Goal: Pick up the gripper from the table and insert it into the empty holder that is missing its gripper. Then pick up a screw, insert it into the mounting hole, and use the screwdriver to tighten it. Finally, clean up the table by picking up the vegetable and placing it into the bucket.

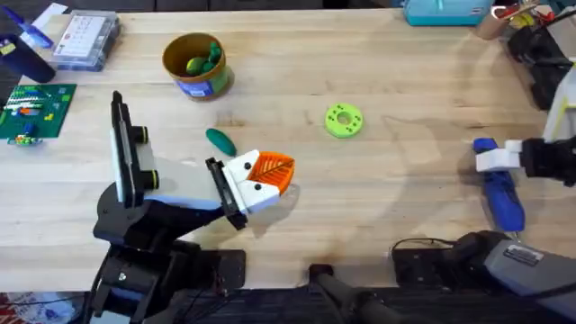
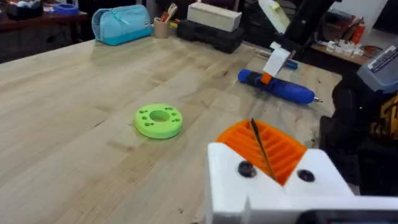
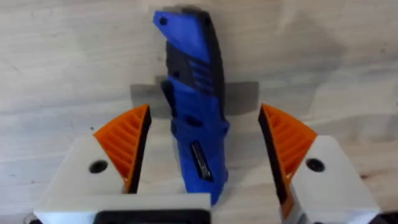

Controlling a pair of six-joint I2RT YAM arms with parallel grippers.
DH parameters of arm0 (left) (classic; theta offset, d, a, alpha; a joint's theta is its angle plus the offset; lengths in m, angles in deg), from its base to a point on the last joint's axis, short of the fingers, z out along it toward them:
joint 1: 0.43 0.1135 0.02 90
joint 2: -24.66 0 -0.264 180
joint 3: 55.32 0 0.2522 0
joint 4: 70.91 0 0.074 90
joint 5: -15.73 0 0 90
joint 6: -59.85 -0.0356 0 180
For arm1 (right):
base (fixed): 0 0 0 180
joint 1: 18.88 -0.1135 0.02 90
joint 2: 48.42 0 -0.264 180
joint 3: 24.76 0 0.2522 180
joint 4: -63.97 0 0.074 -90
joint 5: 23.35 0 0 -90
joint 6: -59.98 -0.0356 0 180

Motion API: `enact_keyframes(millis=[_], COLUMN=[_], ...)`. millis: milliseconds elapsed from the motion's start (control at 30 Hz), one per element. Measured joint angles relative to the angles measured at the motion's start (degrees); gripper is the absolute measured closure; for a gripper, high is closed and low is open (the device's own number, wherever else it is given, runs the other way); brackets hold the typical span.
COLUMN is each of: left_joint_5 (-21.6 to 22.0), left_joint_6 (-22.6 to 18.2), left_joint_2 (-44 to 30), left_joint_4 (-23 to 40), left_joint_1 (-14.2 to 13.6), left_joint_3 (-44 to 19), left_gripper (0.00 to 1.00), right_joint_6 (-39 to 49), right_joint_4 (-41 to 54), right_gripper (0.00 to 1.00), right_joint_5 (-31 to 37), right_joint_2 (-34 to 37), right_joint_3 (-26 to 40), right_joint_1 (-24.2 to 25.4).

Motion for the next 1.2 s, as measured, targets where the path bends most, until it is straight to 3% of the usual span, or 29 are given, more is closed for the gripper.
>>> enact_keyframes(millis=[233,567,900,1200], left_joint_5=[0.01,0.00,0.00,0.02], left_joint_6=[0.00,0.02,0.02,0.02], left_joint_2=[-0.01,-0.01,0.00,0.00], left_joint_4=[0.00,0.00,0.01,0.00], left_joint_1=[0.00,0.00,0.00,0.00], left_joint_3=[0.00,0.00,0.00,0.00], left_gripper=[0.986,0.988,0.988,0.987], right_joint_6=[0.15,0.13,0.14,1.97], right_joint_4=[-3.36,-1.87,-4.17,-5.66], right_gripper=[0.005,0.005,0.004,0.006], right_joint_5=[-5.90,-7.95,-1.54,-0.61], right_joint_2=[4.51,5.55,5.55,6.60], right_joint_3=[-0.35,-0.39,-0.41,-3.11], right_joint_1=[0.00,0.00,0.00,0.00])
